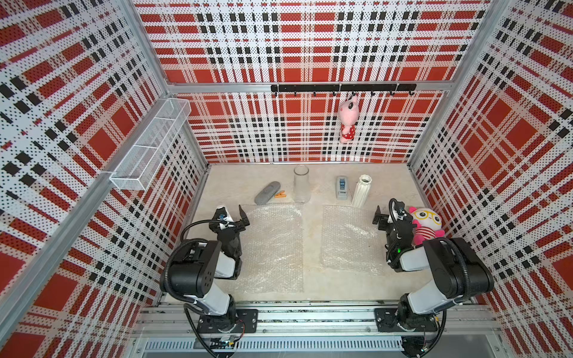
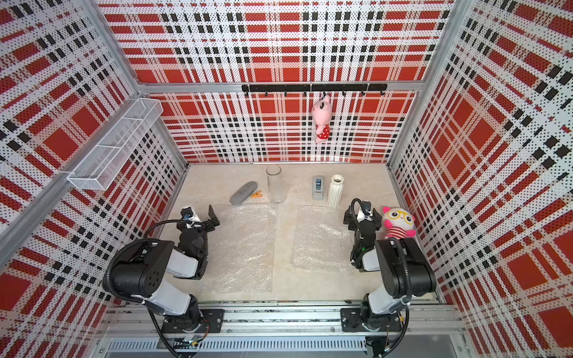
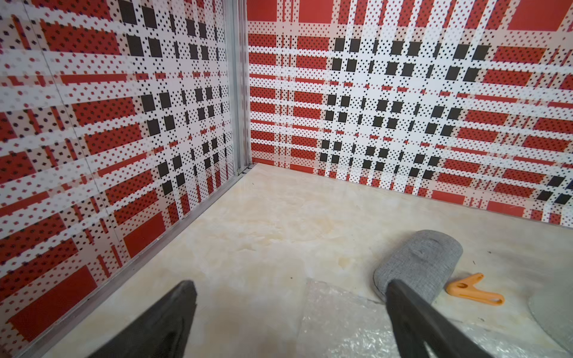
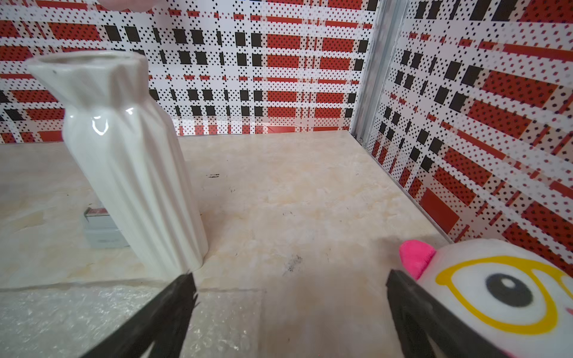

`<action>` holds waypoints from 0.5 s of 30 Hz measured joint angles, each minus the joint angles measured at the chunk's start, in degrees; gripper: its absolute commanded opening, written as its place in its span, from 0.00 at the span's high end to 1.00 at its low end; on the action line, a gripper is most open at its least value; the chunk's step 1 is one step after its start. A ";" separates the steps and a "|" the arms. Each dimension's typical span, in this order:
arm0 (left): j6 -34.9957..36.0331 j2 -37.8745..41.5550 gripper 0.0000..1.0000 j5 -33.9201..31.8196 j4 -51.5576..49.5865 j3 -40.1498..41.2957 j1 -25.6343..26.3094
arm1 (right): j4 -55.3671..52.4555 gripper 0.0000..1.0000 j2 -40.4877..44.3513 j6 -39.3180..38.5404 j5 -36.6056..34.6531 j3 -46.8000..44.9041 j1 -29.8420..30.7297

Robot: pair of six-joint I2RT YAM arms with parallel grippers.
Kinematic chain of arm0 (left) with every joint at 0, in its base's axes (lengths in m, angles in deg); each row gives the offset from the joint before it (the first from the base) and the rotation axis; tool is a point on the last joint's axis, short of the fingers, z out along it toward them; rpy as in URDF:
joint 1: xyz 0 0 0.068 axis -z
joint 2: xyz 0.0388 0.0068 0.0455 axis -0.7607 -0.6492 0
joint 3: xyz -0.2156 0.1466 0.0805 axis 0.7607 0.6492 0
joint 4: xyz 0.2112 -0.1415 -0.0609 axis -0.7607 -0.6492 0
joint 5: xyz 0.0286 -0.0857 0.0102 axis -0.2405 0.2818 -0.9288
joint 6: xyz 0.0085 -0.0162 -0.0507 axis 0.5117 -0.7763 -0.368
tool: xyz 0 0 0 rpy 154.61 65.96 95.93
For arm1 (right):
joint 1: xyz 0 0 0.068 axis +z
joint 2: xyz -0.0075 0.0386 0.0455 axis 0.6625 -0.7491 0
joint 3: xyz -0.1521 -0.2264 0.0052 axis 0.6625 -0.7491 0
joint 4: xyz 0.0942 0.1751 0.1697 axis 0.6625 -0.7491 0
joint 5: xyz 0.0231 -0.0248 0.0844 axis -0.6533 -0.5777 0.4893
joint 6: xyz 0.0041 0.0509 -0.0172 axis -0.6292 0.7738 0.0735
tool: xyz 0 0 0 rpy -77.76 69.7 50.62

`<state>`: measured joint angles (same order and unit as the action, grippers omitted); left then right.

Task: Wrap vases in bubble wrap
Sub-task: Pick up the vase from the center of the board.

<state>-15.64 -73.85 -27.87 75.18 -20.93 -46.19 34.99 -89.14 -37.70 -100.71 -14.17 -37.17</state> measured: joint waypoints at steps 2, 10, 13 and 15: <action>0.00 0.00 0.02 0.02 0.00 -0.02 0.00 | 0.00 0.00 -0.02 -0.11 0.15 0.00 0.07; 0.00 0.07 0.02 0.04 -0.02 -0.02 0.00 | -0.02 0.00 -0.02 -0.24 0.87 0.00 0.07; 0.00 0.07 0.02 0.04 -0.02 -0.02 0.00 | -0.02 0.00 -0.02 -0.24 1.20 0.00 0.07; 0.02 0.07 0.02 0.04 -0.02 -0.02 0.00 | -0.02 0.00 0.00 -0.24 1.36 0.00 0.07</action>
<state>-15.62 -73.78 -27.82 75.16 -20.95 -46.19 34.96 -89.14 -37.94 -99.36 -14.17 -37.11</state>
